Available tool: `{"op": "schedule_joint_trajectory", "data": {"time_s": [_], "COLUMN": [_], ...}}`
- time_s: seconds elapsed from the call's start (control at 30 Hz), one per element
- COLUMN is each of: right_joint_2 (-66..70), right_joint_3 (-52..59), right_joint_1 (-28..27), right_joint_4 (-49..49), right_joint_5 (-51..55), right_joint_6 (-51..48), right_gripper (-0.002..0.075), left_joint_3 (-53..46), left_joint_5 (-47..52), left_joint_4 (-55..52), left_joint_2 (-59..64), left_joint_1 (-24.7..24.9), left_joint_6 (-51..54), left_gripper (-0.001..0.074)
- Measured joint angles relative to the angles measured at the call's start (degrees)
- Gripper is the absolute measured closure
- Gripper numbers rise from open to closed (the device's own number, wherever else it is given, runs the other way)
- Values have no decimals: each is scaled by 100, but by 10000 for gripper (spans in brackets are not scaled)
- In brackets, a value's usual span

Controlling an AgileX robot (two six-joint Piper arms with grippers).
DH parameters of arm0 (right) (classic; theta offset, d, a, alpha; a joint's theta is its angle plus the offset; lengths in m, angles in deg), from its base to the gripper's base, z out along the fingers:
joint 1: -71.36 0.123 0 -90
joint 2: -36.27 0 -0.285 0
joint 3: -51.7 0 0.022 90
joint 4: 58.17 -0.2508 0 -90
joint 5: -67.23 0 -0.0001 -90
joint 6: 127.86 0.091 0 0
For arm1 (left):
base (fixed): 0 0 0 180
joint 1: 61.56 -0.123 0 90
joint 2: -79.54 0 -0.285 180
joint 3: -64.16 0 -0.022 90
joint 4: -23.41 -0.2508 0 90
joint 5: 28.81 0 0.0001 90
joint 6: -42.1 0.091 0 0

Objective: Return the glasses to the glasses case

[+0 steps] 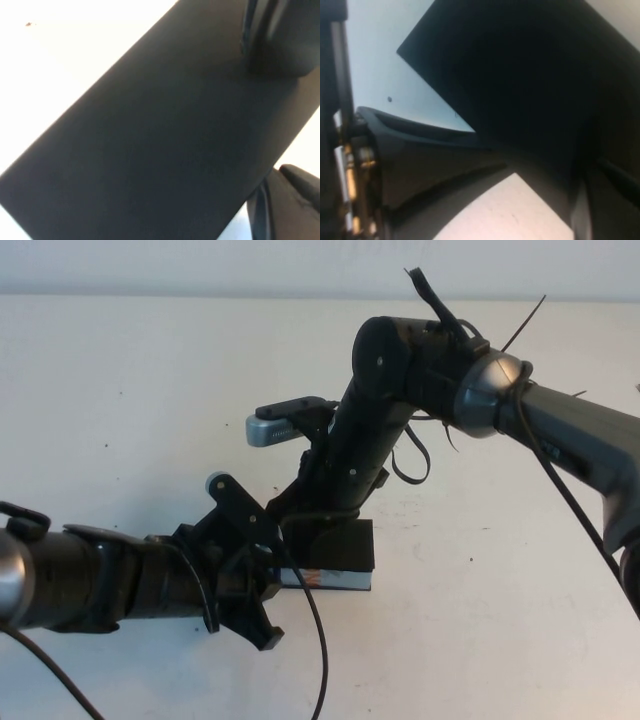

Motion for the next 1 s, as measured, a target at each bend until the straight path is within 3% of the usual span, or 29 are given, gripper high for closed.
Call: {"op": "schedule_joint_trajectory", "data": {"time_s": [0.67, 1.0], "right_joint_2": [-417, -1387], "right_joint_3": [9, 45], "right_joint_1": [-8, -220], "right_joint_4": [189, 905], "right_joint_5": [0, 32], "right_joint_6": [102, 729], "right_gripper": [737, 737], "left_joint_3": [0, -593], "left_joint_5": [-9, -994], "left_joint_4": [-143, -266], "left_joint_2": [-1449, -4513], "left_joint_1": [0, 0], "left_joint_6": [-766, -1250], "left_gripper": [736, 736]}}
